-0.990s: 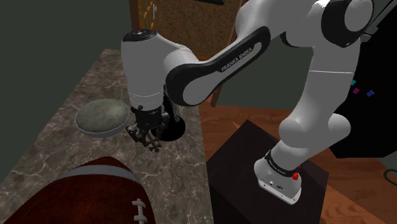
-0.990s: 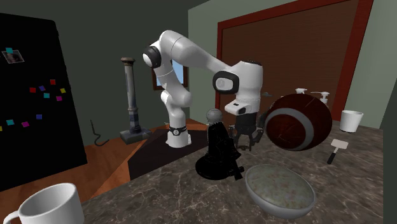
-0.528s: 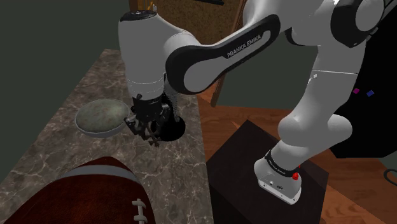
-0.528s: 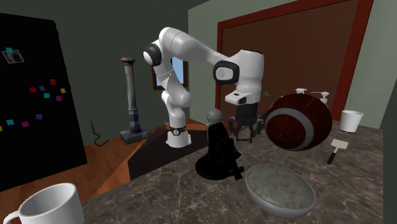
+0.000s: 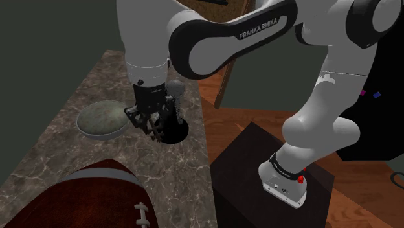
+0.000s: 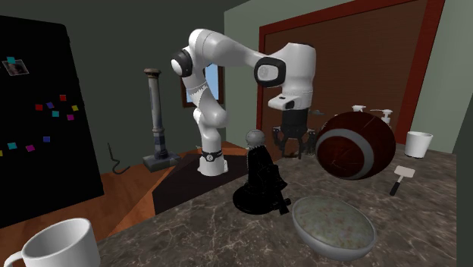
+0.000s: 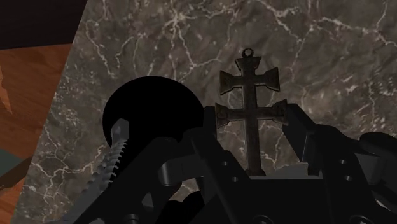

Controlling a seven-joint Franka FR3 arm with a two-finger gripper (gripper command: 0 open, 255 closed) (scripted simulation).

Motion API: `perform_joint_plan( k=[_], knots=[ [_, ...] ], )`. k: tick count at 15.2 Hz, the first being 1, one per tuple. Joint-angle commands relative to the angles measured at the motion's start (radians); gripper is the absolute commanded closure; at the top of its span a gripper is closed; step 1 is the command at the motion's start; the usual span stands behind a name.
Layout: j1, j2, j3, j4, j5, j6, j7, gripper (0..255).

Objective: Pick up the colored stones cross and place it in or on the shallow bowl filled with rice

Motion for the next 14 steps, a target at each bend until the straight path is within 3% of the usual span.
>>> perform_joint_plan(
  k=[1, 3, 7, 14],
  knots=[
    [-0.008, -0.004, 0.016, 0.02, 0.008, -0.024, -0.003, 255],
    [-0.016, -0.006, 0.029, 0.034, 0.013, -0.042, -0.005, 255],
    [0.269, 0.065, -0.241, 0.231, -0.043, -0.105, -0.029, 255],
    [0.625, 0.303, -0.481, 0.68, -0.194, -0.284, -0.074, 255]
  ],
)
